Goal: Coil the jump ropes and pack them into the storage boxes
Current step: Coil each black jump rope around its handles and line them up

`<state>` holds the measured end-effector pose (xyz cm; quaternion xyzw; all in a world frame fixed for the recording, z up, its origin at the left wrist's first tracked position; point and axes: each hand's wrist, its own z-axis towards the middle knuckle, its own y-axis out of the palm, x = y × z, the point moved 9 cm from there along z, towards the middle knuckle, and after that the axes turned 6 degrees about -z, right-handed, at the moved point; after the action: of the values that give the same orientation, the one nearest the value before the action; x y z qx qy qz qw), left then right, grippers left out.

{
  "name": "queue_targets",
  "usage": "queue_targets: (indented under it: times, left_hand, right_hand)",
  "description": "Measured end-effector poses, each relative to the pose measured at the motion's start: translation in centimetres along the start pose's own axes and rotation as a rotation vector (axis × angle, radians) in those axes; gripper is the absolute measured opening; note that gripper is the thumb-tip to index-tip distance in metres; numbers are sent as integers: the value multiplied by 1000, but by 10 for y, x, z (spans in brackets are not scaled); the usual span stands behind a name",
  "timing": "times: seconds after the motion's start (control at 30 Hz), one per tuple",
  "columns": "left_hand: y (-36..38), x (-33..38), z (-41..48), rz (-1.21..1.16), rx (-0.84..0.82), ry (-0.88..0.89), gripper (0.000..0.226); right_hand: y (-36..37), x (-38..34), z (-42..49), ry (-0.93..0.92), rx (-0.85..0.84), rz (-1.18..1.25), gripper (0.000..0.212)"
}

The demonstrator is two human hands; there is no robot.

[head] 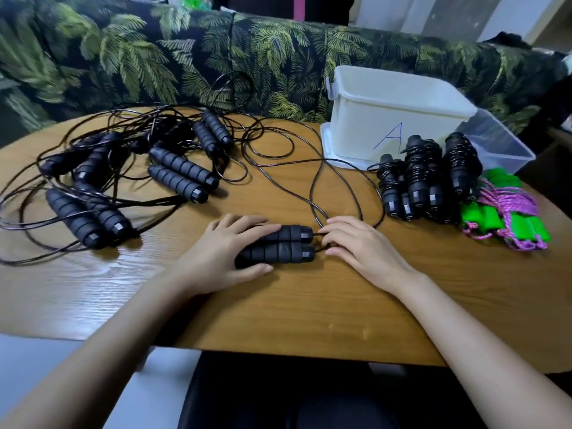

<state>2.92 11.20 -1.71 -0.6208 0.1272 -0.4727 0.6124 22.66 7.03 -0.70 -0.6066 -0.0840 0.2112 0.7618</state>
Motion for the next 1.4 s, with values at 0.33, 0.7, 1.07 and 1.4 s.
queue_targets:
  times: [0.33, 0.7, 1.07, 1.4]
  left_hand:
    - [-2, 6, -4, -17, 86, -22, 57]
    - [-7, 11, -5, -18, 229, -167, 53]
    - [-2, 20, 28, -42, 463, -439, 39]
    - [1, 25, 28, 109, 352, -364, 45]
  right_hand:
    - [-20, 13, -26, -150, 48, -233, 37]
    - [-28, 27, -31, 96, 55, -222, 39]
    - [-35, 0, -57, 246, 315, -398, 31]
    - [-6, -111, -39, 94, 475, -471, 30]
